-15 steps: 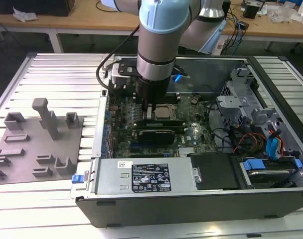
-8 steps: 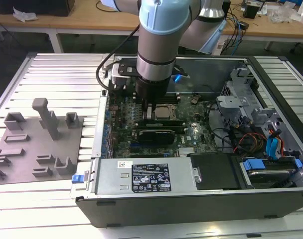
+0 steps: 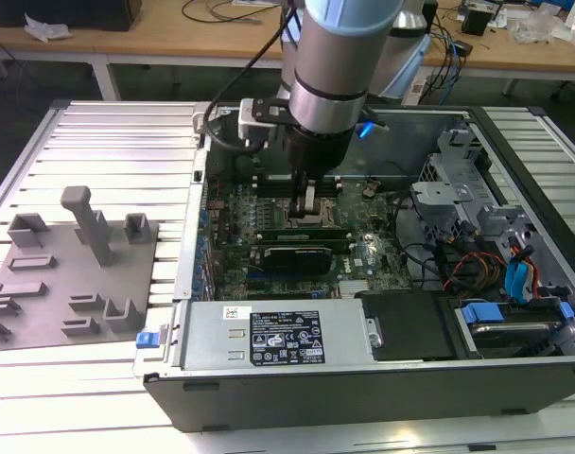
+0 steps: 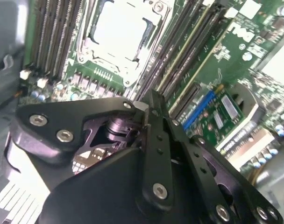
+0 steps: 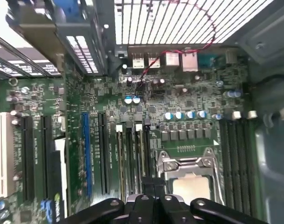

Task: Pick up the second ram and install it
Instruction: 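Press down the second ram until it locks into place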

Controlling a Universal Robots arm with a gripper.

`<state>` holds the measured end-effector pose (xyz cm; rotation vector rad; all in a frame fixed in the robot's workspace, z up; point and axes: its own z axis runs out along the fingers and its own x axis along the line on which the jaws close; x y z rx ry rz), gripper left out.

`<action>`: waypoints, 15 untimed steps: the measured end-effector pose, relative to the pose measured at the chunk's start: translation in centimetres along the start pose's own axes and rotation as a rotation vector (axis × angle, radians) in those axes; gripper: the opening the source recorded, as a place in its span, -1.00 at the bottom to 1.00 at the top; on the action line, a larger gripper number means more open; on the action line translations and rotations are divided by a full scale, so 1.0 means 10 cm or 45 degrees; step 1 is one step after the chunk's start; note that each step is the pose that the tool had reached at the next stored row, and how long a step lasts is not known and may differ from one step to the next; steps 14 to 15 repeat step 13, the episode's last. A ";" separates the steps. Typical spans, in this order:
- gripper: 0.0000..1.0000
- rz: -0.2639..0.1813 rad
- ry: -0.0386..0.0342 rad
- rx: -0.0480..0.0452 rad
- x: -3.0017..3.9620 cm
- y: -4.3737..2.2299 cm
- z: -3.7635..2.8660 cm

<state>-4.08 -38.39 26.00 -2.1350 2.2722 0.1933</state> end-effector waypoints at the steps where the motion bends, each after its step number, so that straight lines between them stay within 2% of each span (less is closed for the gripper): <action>1: -0.79 0.000 0.0000 0.000 -0.005 0.004 -0.050; 5: -0.79 0.000 -0.0001 0.000 -0.023 0.017 -0.237; 6: -0.79 0.000 -0.0003 0.000 -0.025 0.019 -0.254; 15: -0.79 0.000 -0.0001 0.000 -0.026 0.019 -0.260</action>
